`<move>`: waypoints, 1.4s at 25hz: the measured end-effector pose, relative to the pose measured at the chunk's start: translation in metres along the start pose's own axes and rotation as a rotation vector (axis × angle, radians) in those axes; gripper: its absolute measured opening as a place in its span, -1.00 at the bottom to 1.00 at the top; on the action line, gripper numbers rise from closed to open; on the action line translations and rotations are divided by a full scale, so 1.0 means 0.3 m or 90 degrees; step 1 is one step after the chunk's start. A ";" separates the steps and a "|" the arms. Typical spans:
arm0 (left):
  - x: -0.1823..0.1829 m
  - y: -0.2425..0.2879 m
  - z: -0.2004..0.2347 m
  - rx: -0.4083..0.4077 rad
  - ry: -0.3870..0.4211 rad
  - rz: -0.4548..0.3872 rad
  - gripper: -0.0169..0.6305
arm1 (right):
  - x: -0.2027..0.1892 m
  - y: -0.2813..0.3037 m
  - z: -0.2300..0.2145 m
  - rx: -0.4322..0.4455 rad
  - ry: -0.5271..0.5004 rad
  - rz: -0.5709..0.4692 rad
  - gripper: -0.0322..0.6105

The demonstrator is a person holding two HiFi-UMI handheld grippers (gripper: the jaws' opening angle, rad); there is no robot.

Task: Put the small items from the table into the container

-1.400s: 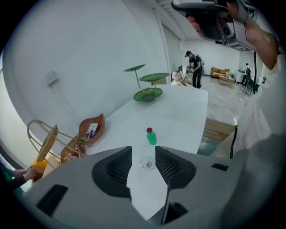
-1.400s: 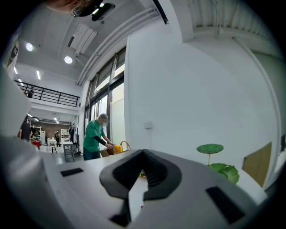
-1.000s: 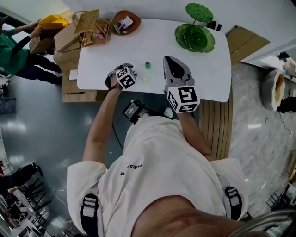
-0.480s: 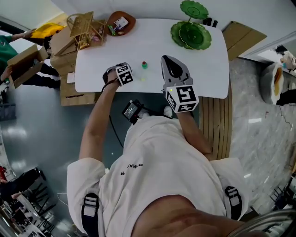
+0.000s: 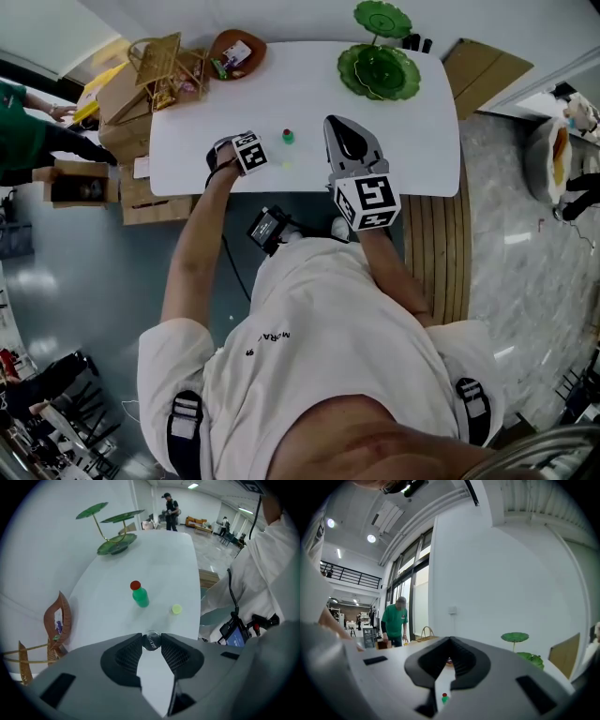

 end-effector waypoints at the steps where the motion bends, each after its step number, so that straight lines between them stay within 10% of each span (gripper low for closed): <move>1: 0.002 -0.004 0.001 0.000 -0.002 0.000 -0.55 | 0.002 -0.001 -0.002 -0.001 0.000 -0.001 -0.89; 10: 0.014 -0.078 0.018 0.001 -0.080 -0.040 -0.55 | 0.013 -0.011 -0.015 -0.009 0.007 -0.009 -0.89; 35: 0.268 -0.537 0.038 0.110 -0.059 -0.181 -0.55 | 0.036 -0.047 -0.073 -0.042 0.021 -0.015 -0.89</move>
Point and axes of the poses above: the fingertips, and each gripper's own axes: y forward along the fingers, z to its left, x out of its top, the point moved 6 cm from there along -y, backward along the fingers, and after that the axes turned 15 degrees about y, right-handed, at the moved point
